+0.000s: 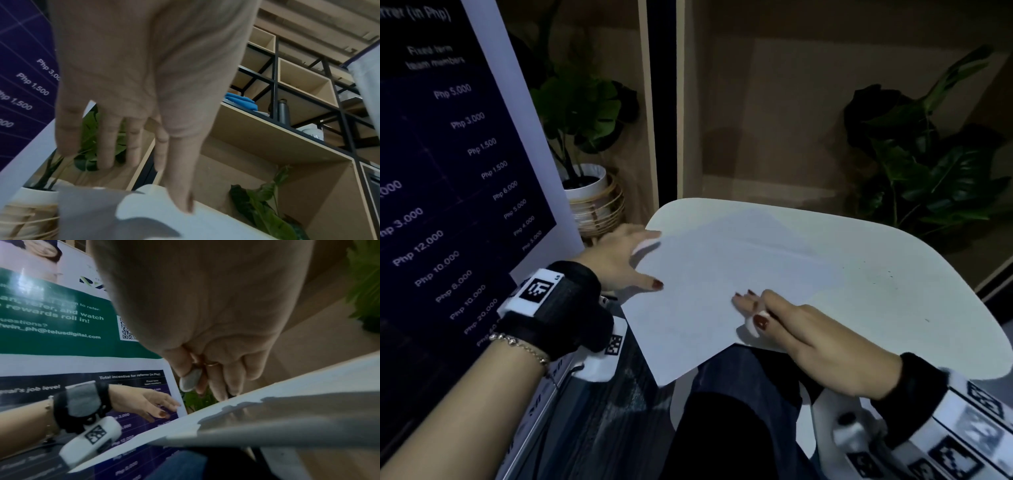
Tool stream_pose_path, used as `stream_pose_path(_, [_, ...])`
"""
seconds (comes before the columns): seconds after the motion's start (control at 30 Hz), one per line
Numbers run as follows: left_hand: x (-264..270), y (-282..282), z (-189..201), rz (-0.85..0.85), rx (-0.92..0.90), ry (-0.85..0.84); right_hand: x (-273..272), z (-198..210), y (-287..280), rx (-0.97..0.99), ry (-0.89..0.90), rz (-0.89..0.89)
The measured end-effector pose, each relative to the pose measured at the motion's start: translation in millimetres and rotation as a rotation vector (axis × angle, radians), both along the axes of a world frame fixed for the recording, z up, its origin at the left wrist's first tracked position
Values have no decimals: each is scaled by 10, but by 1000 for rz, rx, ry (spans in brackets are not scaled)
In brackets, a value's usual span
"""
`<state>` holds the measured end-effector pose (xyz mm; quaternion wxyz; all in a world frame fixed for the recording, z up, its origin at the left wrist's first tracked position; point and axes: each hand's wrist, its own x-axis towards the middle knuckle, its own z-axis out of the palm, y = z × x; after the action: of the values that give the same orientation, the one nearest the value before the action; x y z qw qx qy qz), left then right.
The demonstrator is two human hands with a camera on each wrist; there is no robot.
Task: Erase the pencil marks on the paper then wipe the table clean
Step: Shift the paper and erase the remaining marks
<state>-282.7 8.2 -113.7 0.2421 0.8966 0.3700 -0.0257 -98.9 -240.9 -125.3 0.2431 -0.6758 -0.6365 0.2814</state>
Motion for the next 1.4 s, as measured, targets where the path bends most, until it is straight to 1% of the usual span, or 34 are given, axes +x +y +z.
stream_pose_path(0.03, [10,-39,-2,-77,-28,80,-3,-35,4,-18,20,14])
stream_pose_path(0.1, [31,-99,-25,-178,-66,218,93,-81,53,-6,-83,-47])
stream_pose_path(0.17, [47,-130,-34,-184,-85,272,259,-90,114,22,-243,-228])
stream_pose_path(0.2, [54,-140,-31,-179,-78,286,308,-65,124,43,-293,-316])
stream_pose_path(0.23, [61,-150,-21,-179,-63,302,321,-43,123,82,-295,-342])
stream_pose_path(0.27, [67,-158,-9,-179,-44,320,275,-3,111,110,-242,-292])
stream_pose_path(0.3, [71,-163,-3,-175,-30,331,175,25,91,113,-135,-187])
stream_pose_path(0.37, [74,-176,7,-170,-18,343,-103,22,11,-10,73,58])
stream_pose_path(0.4, [75,-181,7,-169,-18,344,-207,-3,-22,-80,111,141])
stream_pose_path(0.43, [76,-190,9,-167,-20,343,-246,-45,-36,-100,70,184])
stream_pose_path(0.47, [77,-198,10,-164,-20,342,-232,-79,-23,-76,-21,177])
stream_pose_path(0.5, [78,-209,13,-160,-16,344,-169,-119,15,-26,-104,132])
stream_pose_path(0.57, [87,-236,23,-155,-2,357,-12,-107,99,36,-230,-83])
stream_pose_path(0.6, [92,-246,28,-155,5,366,53,-75,116,71,-278,-198])
stream_pose_path(0.63, [97,-248,31,-155,11,376,69,-49,121,122,-304,-245])
stream_pose_path(0.67, [100,-246,31,-154,17,384,31,-24,112,156,-283,-207])
stream_pose_path(0.7, [103,-242,26,-152,19,386,-50,-4,103,163,-213,-105])
stream_pose_path(0.77, [103,-244,14,-148,13,380,-230,-43,74,68,-37,97])
stream_pose_path(0.8, [103,-248,8,-144,9,376,-246,-73,73,11,0,125])
stream_pose_path(0.83, [103,-255,3,-137,10,377,-195,-97,99,1,-31,92])
stream_pose_path(0.93, [100,-287,10,-120,27,403,115,-104,242,66,-162,-144])
stream_pose_path(1.0, [100,-305,48,-146,30,409,272,-94,289,49,-179,-220])
stream_pose_path(1.13, [96,-356,147,-291,-58,422,344,-98,328,12,-130,-241])
stream_pose_path(1.2, [120,-404,122,-336,-34,468,362,-91,348,15,-99,-276])
stream_pose_path(1.3, [163,-426,57,-346,34,506,303,-57,357,155,8,-340])
stream_pose_path(1.37, [156,-411,41,-343,39,496,158,-14,336,242,103,-306])
stream_pose_path(1.4, [151,-403,35,-343,36,488,69,1,320,255,155,-272])
